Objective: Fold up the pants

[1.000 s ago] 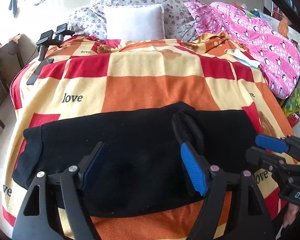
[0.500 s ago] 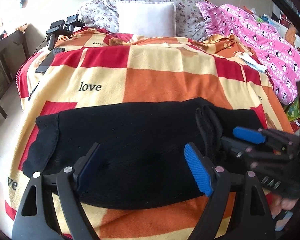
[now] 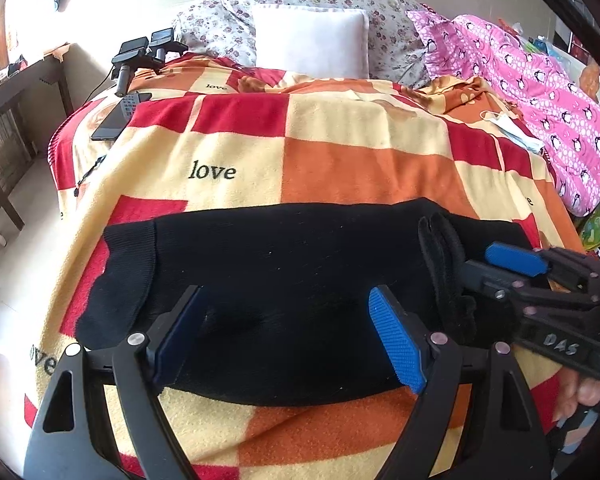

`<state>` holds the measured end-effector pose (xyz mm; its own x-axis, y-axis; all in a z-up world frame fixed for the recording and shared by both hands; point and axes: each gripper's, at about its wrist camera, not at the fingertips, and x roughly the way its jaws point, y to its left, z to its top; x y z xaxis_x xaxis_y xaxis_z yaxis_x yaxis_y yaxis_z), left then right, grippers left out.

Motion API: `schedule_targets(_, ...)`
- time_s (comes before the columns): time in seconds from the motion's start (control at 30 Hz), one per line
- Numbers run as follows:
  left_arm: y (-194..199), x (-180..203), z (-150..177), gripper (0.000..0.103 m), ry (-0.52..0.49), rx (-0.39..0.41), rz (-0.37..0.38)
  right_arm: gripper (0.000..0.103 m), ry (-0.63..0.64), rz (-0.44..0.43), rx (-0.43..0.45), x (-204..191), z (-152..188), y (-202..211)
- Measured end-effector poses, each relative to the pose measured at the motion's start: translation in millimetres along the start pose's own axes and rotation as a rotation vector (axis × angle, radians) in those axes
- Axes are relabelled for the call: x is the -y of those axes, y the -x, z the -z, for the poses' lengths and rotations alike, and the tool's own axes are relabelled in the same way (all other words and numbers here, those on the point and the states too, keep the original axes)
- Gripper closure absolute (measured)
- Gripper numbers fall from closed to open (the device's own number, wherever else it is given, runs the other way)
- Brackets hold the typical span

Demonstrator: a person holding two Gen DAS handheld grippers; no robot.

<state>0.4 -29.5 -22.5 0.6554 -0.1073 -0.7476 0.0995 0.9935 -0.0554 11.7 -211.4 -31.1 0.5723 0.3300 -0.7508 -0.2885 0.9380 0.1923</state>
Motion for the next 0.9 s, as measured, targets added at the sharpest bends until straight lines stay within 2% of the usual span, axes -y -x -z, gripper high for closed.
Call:
schedule_targets(0.43, 10.3, -13.1, 3.7, 0.019, 0.025, 0.005, -0.011, 0.053, 0.003, -0.027, -0.012, -11.5, 1.9, -1.9)
schedule_targets(0.63, 17.2, -28.9, 8.6, 0.019, 0.066, -0.003, -0.009, 0.047, 0.010, -0.070, 0.017, -19.5, -6.8, 4.9)
schedule_targets(0.8, 23.5, -49.4, 16.9, 0.019, 0.118, -0.031, 0.003, 0.044, 0.016, -0.109, 0.009, -29.1, -15.0, -5.6)
schedule_targets(0.9, 28.9, -66.6, 26.1, 0.019, 0.156, -0.051, -0.013, 0.038, 0.048, -0.148, 0.016, -44.3, -25.1, -14.6)
